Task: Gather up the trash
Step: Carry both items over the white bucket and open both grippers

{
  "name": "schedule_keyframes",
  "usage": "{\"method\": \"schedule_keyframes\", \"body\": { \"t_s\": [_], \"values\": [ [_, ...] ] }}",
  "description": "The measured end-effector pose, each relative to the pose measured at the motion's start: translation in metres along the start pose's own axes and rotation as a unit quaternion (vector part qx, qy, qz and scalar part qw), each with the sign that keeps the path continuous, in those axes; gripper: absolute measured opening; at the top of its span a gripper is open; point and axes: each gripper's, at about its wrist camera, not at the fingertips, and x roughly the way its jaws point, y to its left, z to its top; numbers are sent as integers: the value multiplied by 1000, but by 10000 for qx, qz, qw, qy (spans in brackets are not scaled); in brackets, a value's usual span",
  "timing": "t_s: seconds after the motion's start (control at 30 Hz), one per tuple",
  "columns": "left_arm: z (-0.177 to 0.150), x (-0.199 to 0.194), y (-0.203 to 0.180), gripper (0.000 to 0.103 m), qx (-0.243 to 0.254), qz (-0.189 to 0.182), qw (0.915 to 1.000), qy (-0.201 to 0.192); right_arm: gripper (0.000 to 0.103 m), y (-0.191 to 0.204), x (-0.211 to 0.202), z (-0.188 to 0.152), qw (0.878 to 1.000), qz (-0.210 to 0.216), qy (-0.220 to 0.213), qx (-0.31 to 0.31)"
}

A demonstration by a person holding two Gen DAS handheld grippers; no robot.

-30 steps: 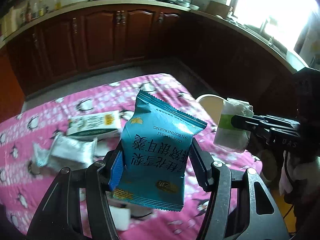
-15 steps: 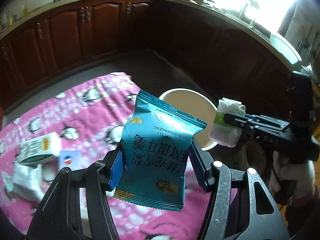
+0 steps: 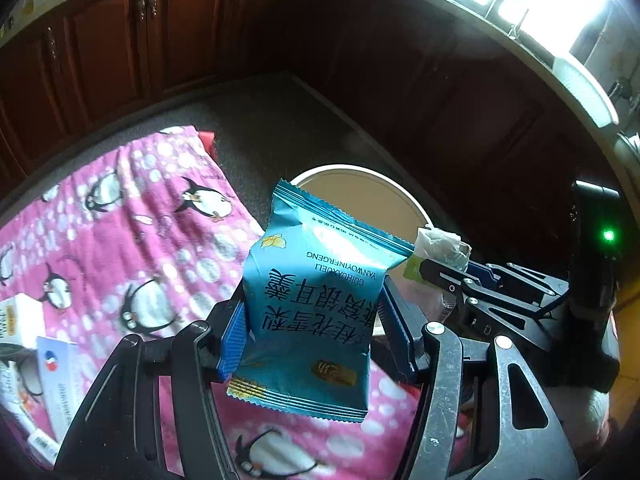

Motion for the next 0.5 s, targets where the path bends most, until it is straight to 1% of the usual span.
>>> {"method": "schedule_keyframes", "body": {
  "t_s": [0.23,0.27,0.3,0.33,0.5],
  "values": [
    [10,21,-6,60,-16,35,10000,73,22,-11,13,8,9997,-218,-14,129],
    [10,22,-5,60,-38,40,10000,54,28,-13,14,9,9996,-233,-10,155],
    [11,23,-5,62,-65,30,10000,40,42,-15,14,10,9995,-250,-21,181],
    [11,24,-6,62,-82,11,10000,50,45,-16,13,10,9994,-257,-65,217],
    [9,29,-5,64,-42,-36,9999,123,45,-20,9,6,9993,-234,-82,295]
  ]
}}
